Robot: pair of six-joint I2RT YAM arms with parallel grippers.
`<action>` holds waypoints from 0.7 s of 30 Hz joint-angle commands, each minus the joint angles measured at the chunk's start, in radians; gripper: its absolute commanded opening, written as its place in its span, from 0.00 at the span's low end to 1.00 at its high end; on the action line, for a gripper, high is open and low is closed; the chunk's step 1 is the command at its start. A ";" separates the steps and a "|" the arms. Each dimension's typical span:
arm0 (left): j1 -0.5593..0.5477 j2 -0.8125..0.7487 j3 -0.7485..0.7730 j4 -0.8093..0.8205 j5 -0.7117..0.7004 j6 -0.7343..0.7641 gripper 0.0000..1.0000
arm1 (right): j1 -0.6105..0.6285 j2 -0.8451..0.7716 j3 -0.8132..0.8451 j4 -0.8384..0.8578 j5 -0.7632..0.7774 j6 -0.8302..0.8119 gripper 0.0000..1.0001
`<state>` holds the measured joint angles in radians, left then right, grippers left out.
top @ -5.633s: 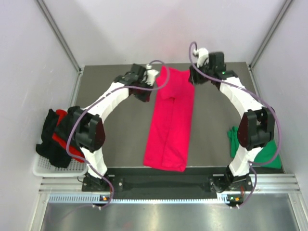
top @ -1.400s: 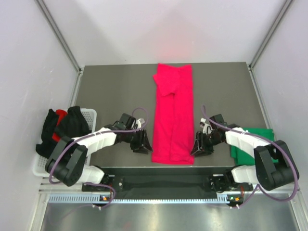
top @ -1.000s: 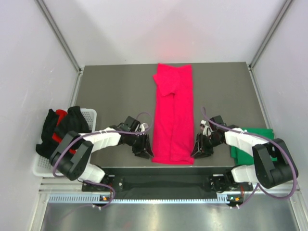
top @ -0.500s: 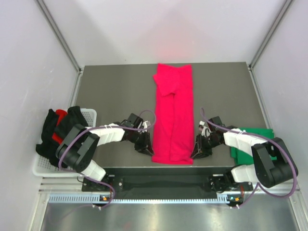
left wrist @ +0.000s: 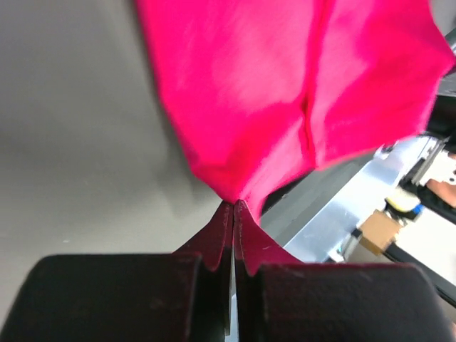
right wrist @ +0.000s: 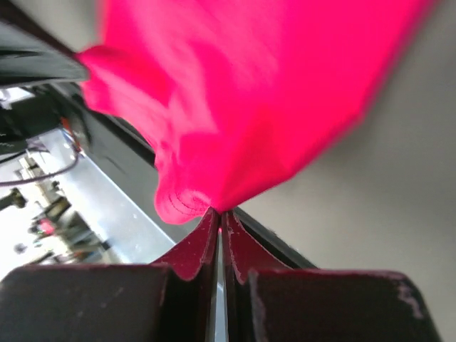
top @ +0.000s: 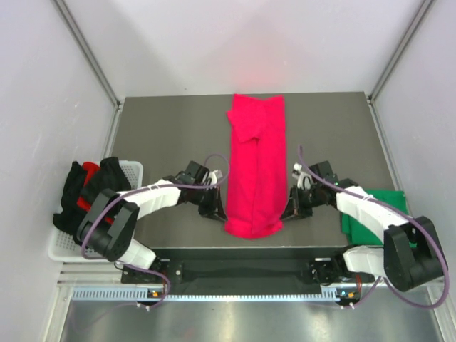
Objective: Fold and stack the t-shirts
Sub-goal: Fold the tshirt
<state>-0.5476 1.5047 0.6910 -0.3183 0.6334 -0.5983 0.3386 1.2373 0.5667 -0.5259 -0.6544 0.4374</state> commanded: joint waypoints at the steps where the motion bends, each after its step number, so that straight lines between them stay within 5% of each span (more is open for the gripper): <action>1: 0.041 -0.058 0.094 -0.008 -0.020 0.063 0.00 | -0.021 -0.058 0.133 -0.006 -0.022 -0.086 0.00; 9: 0.112 -0.017 0.287 -0.039 -0.073 0.158 0.00 | -0.133 0.013 0.275 -0.003 -0.030 -0.155 0.00; 21: 0.138 0.219 0.518 0.030 -0.101 0.209 0.00 | -0.207 0.335 0.534 0.099 -0.067 -0.252 0.00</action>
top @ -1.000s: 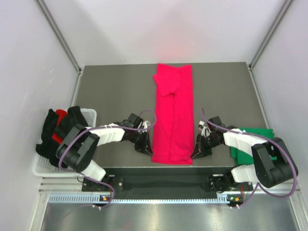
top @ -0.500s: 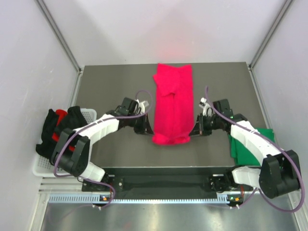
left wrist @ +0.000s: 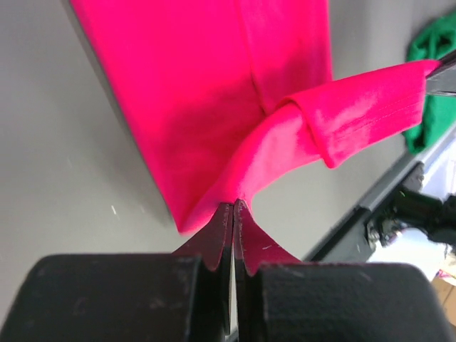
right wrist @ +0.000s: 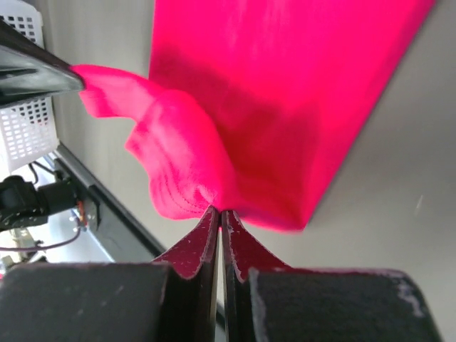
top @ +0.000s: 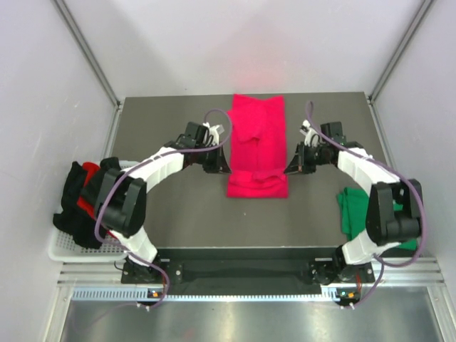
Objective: Fold and stack the t-shirts
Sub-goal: Fold the tshirt
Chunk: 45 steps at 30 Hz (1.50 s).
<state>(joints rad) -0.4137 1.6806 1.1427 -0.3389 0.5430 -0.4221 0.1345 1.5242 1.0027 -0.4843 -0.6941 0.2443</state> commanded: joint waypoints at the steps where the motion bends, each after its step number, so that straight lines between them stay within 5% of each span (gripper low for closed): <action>1: 0.007 0.059 0.080 0.055 -0.023 0.037 0.00 | -0.006 0.082 0.117 0.067 -0.028 -0.072 0.00; 19: 0.064 0.401 0.477 0.055 -0.035 0.082 0.00 | -0.070 0.416 0.471 0.141 -0.039 -0.043 0.00; 43: 0.067 0.504 0.601 0.038 -0.158 0.114 0.00 | -0.069 0.590 0.620 0.158 -0.045 -0.057 0.01; 45: 0.069 0.511 0.626 0.035 -0.187 0.132 0.21 | -0.069 0.597 0.639 0.133 -0.048 -0.080 0.14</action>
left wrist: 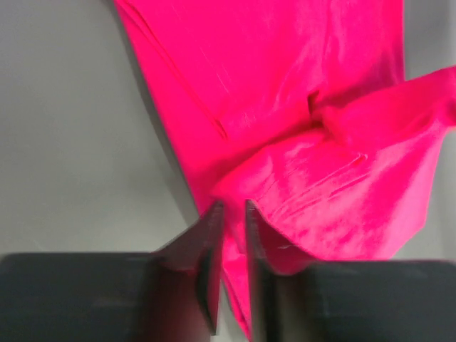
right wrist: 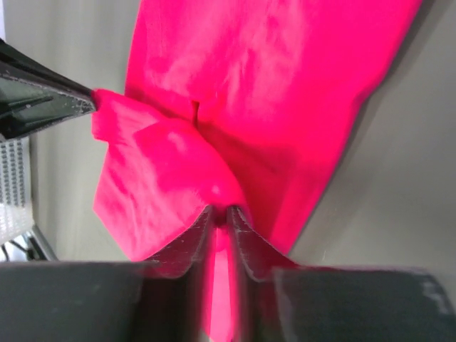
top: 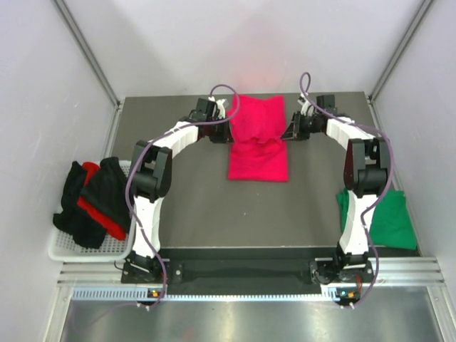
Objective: Fold and stack the t-shirts
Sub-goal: Fold the tshirt
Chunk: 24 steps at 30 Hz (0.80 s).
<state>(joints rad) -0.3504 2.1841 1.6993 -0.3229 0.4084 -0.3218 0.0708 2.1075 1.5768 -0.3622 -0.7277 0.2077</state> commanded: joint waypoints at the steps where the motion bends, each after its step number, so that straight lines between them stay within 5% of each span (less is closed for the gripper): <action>1: 0.004 0.009 0.080 0.016 -0.063 0.041 0.25 | -0.005 0.011 0.063 0.009 -0.015 -0.048 0.33; 6: 0.004 -0.050 0.100 -0.044 -0.151 0.050 0.35 | -0.008 -0.102 -0.050 0.016 0.007 -0.091 0.50; 12: 0.005 -0.277 -0.192 -0.007 -0.108 -0.006 0.35 | -0.028 -0.285 -0.299 -0.041 -0.007 -0.151 0.41; 16: 0.010 -0.388 -0.386 0.031 0.050 -0.062 0.50 | -0.031 -0.304 -0.397 -0.130 -0.050 -0.189 0.41; 24: 0.014 -0.354 -0.515 0.104 0.240 -0.167 0.57 | -0.034 -0.293 -0.439 -0.136 -0.047 -0.191 0.41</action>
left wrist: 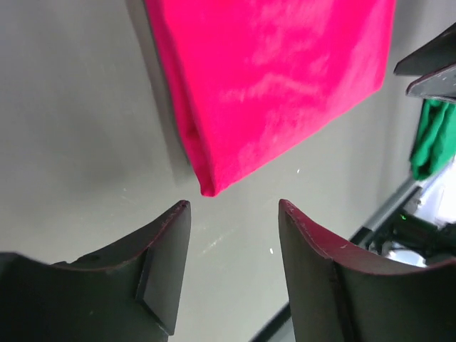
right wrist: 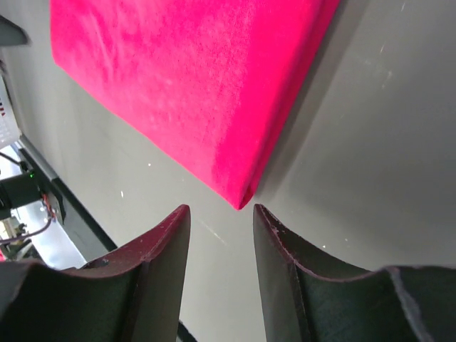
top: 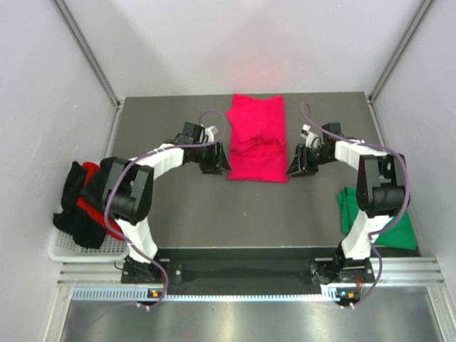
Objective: Fold and stack the t-shirts
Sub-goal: Fold the tshirt
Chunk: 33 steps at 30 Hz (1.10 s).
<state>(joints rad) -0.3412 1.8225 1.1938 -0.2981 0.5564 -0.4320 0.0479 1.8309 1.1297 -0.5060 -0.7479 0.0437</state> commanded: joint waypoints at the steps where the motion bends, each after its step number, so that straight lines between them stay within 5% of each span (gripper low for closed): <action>1: 0.004 0.026 -0.005 0.080 0.089 -0.062 0.58 | -0.010 -0.015 0.010 0.007 -0.025 -0.030 0.41; 15: 0.007 0.190 0.108 0.040 0.103 -0.057 0.59 | -0.008 0.048 0.007 -0.028 -0.056 -0.036 0.46; 33: 0.005 0.161 0.076 0.001 0.083 -0.030 0.54 | 0.004 0.070 -0.022 -0.003 -0.059 -0.011 0.47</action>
<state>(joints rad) -0.3393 2.0079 1.2755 -0.2932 0.6388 -0.4801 0.0494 1.8927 1.1110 -0.5385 -0.7815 0.0322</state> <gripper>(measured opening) 0.547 0.463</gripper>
